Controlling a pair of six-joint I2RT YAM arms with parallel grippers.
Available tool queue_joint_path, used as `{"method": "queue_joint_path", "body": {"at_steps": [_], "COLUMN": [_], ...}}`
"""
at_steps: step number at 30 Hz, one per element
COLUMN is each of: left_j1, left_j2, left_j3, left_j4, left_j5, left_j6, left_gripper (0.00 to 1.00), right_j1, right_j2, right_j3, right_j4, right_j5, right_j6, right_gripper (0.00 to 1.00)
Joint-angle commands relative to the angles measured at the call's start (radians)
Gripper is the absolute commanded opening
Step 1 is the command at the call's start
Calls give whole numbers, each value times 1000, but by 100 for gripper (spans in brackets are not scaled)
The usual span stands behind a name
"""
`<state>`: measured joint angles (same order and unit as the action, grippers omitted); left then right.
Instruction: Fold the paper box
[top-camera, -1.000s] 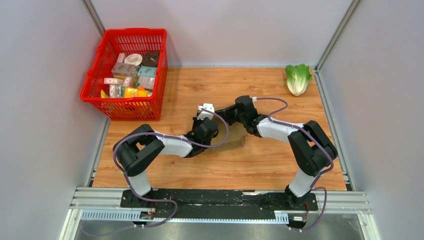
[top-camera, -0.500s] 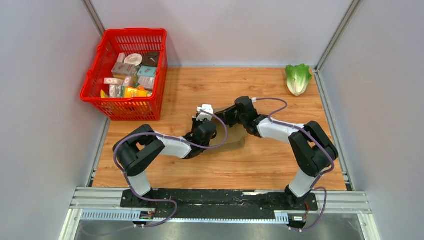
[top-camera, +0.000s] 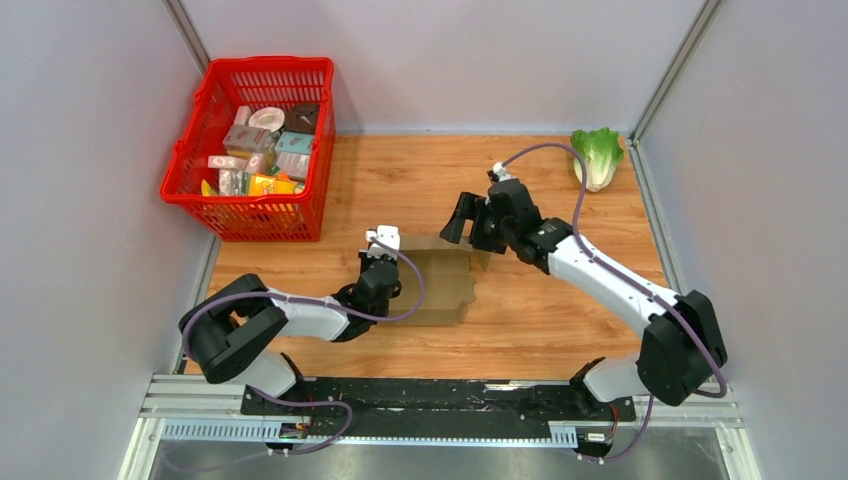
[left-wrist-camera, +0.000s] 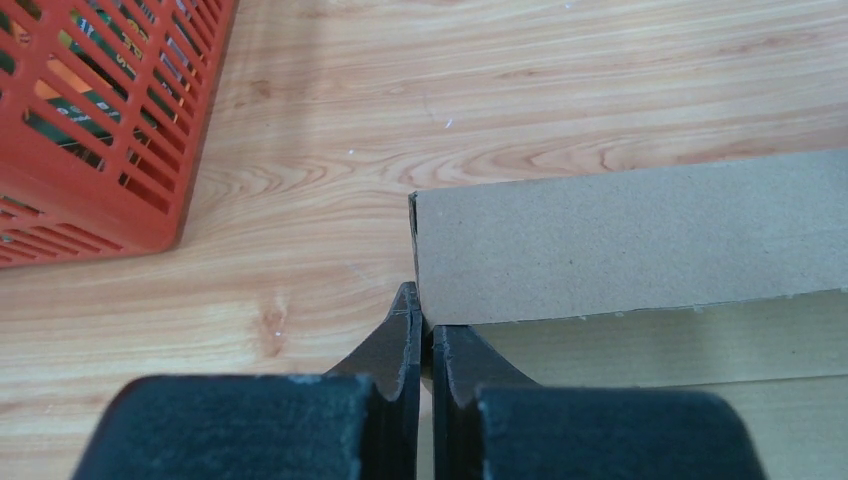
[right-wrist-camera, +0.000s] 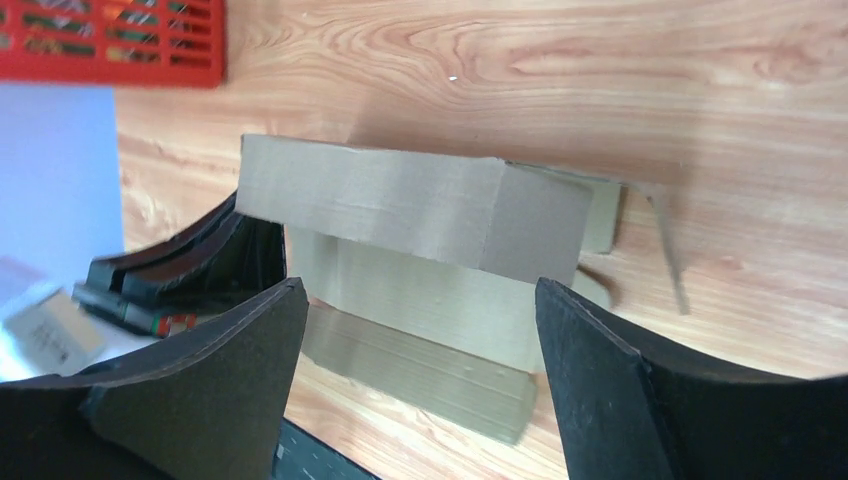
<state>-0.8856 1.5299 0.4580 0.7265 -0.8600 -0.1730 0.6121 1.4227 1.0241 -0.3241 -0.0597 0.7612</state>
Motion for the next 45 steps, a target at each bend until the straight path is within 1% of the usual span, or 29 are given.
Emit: {"method": "queue_joint_path", "body": {"at_steps": [1, 3, 4, 5, 6, 8, 10, 12, 13, 15, 18, 19, 20, 23, 24, 25, 27, 29, 34, 36, 41, 43, 45], "left_j1": [4, 4, 4, 4, 4, 4, 4, 4, 2, 4, 4, 4, 4, 4, 4, 4, 4, 4, 1, 2, 2, 2, 2], "left_j2": [-103, -119, -128, -129, -131, -132, -134, -131, -131, -131, -140, -142, -140, -136, -134, -134, -137, -140, -140, -139, -140, -143, -136], "left_j3": [-56, -71, -74, -76, -79, -81, -88, -90, -88, -87, -90, -90, -90, -94, -93, -93, -94, -96, -98, -96, -87, -88, -88], "left_j4": [18, -4, -9, -13, -27, -38, -41, -42, -42, -45, -59, -61, -62, -64, -64, -65, -67, -73, -76, -79, -90, -98, -98], "left_j5": [52, 61, 65, 67, 68, 67, 76, 76, 78, 79, 82, 82, 85, 91, 95, 96, 96, 99, 102, 107, 99, 104, 93], "left_j6": [21, 9, 6, 0, -6, -34, -48, -59, -59, -60, -69, -75, -88, -105, -106, -109, -112, -120, -135, -137, -128, -140, -154], "left_gripper": [0, 0, 0, 0, 0, 0, 0, 0, 0, 0, 0, 0, 0, 0, 0, 0, 0, 0, 0, 0, 0, 0, 0], "right_j1": [-2, -5, -5, -6, -5, -5, -5, -9, -15, -43, -106, -121, -130, -138, -138, -138, -143, -144, -144, -146, -146, -146, -146], "right_j2": [-64, -48, -21, -12, -5, 10, 19, 31, 36, 41, 65, 74, 82, 117, 137, 145, 159, 168, 202, 209, 226, 222, 213], "right_j3": [94, 152, 175, 188, 185, 173, 153, 136, 123, 99, 41, 21, 10, -7, -13, -31, -42, -48, -62, -73, -79, -93, -99], "right_j4": [-180, -248, -275, -292, -279, -233, -207, -190, -179, -135, -41, -24, 27, 103, 124, 166, 197, 218, 313, 348, 353, 365, 343], "right_j5": [-52, -37, 4, 11, 2, -43, -81, -75, -98, -127, -247, -312, -342, -437, -477, -491, -502, -505, -566, -562, -537, -509, -474], "right_j6": [-284, -333, -339, -342, -345, -330, -280, -225, -208, -175, -97, -51, -31, 22, 38, 58, 98, 119, 190, 207, 210, 210, 172], "right_gripper": [87, 86, 82, 80, 78, 71, 67, 66, 67, 67, 66, 64, 63, 61, 58, 57, 54, 52, 45, 39, 26, 16, 9]}}
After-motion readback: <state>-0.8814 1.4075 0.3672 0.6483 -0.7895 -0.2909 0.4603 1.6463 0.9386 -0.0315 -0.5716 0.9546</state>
